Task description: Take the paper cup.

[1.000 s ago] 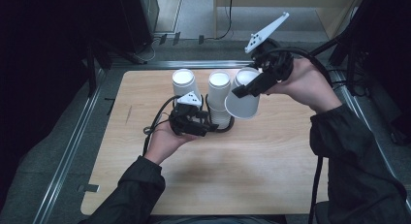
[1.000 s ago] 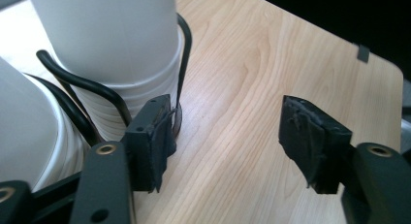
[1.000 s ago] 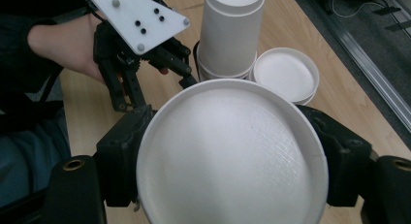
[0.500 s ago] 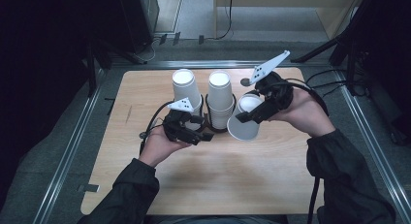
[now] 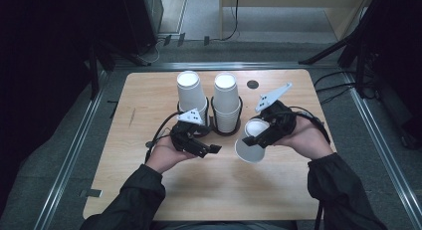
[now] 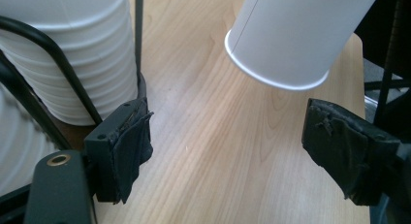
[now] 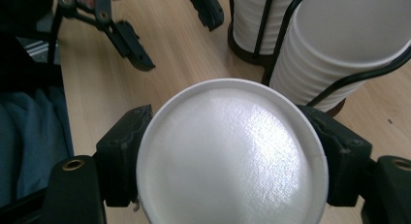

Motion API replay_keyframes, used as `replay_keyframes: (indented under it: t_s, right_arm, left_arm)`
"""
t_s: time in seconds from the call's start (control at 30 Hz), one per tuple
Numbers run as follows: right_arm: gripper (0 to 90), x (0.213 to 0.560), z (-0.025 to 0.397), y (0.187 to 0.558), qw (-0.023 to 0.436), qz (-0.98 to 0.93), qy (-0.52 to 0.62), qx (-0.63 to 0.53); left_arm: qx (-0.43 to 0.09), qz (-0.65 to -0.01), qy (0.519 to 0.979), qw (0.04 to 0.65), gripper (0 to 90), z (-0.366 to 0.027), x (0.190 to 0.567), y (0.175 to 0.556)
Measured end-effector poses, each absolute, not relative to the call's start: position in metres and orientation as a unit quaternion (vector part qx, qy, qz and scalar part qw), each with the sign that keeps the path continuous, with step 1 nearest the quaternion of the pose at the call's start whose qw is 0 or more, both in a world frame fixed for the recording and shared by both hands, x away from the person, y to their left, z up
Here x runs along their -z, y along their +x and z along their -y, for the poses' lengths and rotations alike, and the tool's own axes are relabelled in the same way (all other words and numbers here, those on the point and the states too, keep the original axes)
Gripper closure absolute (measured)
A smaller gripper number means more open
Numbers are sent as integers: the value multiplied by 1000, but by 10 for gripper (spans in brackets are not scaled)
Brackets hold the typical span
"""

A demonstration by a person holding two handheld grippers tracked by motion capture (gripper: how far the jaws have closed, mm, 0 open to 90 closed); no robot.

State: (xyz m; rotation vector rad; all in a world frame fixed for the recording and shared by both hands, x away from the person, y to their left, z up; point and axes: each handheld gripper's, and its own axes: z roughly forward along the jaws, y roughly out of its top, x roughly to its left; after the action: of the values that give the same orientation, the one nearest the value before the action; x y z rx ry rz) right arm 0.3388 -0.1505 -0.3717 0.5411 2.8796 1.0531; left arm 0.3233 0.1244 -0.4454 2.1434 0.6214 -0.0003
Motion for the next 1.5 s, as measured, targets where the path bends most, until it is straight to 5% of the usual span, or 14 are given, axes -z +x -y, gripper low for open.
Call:
replay_keyframes:
  t_s: [0.6, 1.13, 1.5]
  right_arm:
    - [256, 437, 158, 334, 5, -917, 193, -348]
    - [256, 451, 147, 339, -7, -916, 185, -357]
    - [256, 450, 139, 339, -8, -912, 179, -370]
  left_arm:
    - [13, -246, 867, 434, 181, -140, 464, 314]
    - [8, -258, 871, 419, 192, -148, 482, 318]
    - [24, -249, 861, 442, 108, -143, 480, 317]
